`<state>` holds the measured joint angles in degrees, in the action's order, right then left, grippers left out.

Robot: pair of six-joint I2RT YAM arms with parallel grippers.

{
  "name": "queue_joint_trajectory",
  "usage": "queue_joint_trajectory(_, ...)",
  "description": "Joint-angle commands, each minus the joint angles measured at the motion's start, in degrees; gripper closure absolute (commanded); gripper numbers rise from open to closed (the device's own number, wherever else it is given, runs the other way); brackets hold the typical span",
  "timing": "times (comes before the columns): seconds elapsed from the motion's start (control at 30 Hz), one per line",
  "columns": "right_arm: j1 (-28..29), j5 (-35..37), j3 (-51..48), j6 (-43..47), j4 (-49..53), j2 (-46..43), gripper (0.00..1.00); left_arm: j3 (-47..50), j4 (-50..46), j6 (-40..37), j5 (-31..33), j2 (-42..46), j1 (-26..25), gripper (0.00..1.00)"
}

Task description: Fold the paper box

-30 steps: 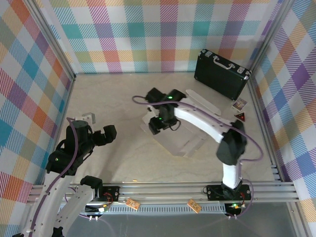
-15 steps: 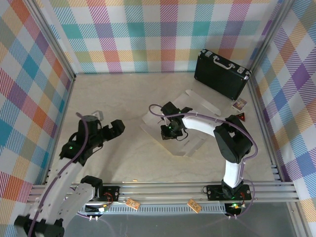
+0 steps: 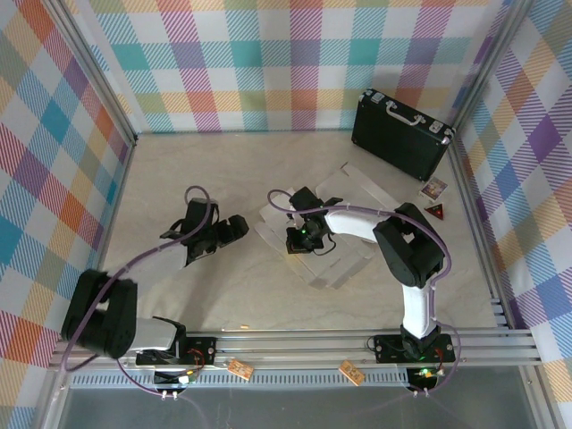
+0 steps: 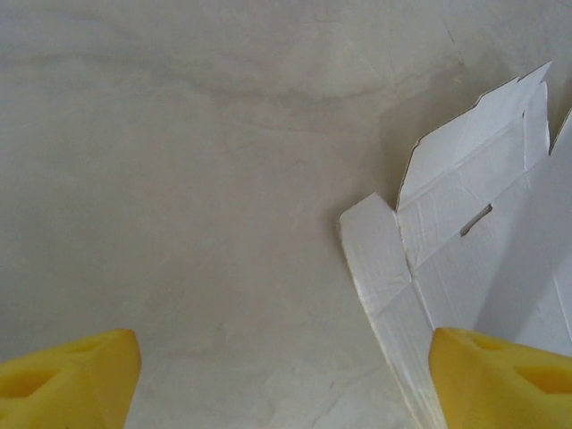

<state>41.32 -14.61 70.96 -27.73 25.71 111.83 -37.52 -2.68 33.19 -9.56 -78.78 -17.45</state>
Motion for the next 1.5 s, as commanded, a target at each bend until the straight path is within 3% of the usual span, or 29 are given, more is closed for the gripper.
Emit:
queue_joint_trajectory(0.0,0.23,-1.27,-0.38,-0.66,-0.07,2.06,0.91,-2.47,11.23,-1.55,-3.92,-5.96,-1.45,0.18)
queue_joint_trajectory(0.27,0.16,-1.2,-0.18,-0.51,0.26,2.59,0.91,-8.97,19.15,-4.21,-8.88,-19.67,-3.18,0.2)
queue_joint_trajectory(0.43,0.22,-1.3,0.23,-0.44,0.72,2.95,0.91,-11.4,19.59,-4.98,-9.27,-23.27,-3.38,0.2)
queue_joint_trajectory(0.57,0.22,-1.32,0.41,-0.36,0.83,3.04,0.91,-11.19,23.45,-3.55,-13.33,-24.64,-3.93,0.22)
queue_joint_trajectory(1.17,0.25,-1.03,0.54,-0.61,0.87,3.39,0.91,-1.54,25.49,-0.15,-18.98,-10.88,-5.64,0.23)
queue_joint_trajectory(1.47,0.25,-0.99,0.51,-0.7,1.06,3.38,0.91,1.81,30.97,4.46,-22.46,-10.66,-6.43,0.24)
